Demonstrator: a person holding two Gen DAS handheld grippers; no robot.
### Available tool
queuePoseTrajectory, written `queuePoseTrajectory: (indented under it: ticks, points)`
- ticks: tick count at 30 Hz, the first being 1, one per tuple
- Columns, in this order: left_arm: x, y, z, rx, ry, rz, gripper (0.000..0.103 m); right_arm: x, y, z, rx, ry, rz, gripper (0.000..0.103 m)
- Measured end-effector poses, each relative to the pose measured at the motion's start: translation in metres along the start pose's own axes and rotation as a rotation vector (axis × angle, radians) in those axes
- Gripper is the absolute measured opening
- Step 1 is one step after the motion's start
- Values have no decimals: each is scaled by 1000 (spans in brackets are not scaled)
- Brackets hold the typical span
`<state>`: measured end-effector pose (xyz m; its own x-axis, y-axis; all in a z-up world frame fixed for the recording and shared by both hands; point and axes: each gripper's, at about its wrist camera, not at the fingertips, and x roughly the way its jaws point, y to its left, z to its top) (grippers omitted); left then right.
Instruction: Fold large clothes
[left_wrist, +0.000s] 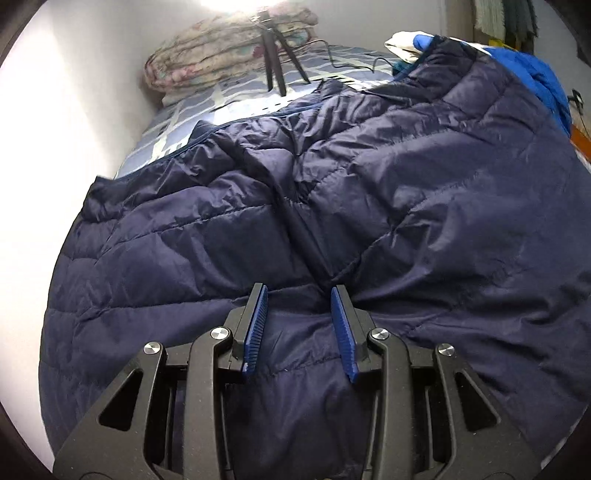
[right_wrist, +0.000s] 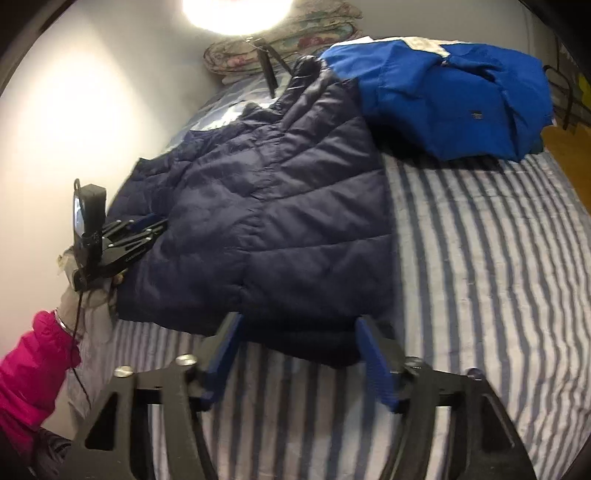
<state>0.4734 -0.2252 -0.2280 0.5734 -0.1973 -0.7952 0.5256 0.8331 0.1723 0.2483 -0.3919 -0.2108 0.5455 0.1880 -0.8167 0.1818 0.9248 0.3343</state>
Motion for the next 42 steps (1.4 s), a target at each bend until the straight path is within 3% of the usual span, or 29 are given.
queuePoseTrajectory:
  ticks: [4,6,9,14,16,18,20,22,25,28,31,33,35,38,42]
  points:
    - [-42,14,-4,-79,-64,-18,37,5,-4,-1,83,-34,38,77]
    - [-68,18,-12,-128,-94,-71,37,16,-6,3,122,-38,37,81]
    - [-85,11,-27,-119,-111,-88,37,28,-14,1,232,-74,55,82]
    - [-57,-5,-42,-95,-28,-104,37,39,-21,-2,402,-196,65,84]
    - [-39,-12,-50,-49,-5,-87,37,41,-22,-4,468,-229,26,73]
    - [-37,-18,-55,8,-45,-53,37,37,-24,-9,516,-263,23,69]
    - [-40,-17,-52,1,-31,-57,37,29,-27,-18,569,-285,11,62]
    - [-45,-13,-50,-25,-31,-63,37,20,-30,-33,628,-314,18,63]
    - [-60,-8,-52,-82,-64,-86,37,20,-27,-42,608,-303,-2,73]
    - [-69,-19,-53,-56,-90,-94,37,28,-32,-44,623,-267,3,76]
    - [-57,-25,-53,-37,-32,-107,37,33,-37,-39,649,-275,20,75]
    - [-48,-23,-53,-46,3,-127,37,36,-42,-31,674,-268,50,60]
    - [-50,-16,-50,-75,22,-114,37,35,-46,-25,686,-258,74,31]
    - [-72,-2,-45,-154,28,-135,37,22,-36,-14,616,-272,39,17]
    - [-132,15,-44,-217,1,-180,37,0,-2,4,438,-310,-35,13]
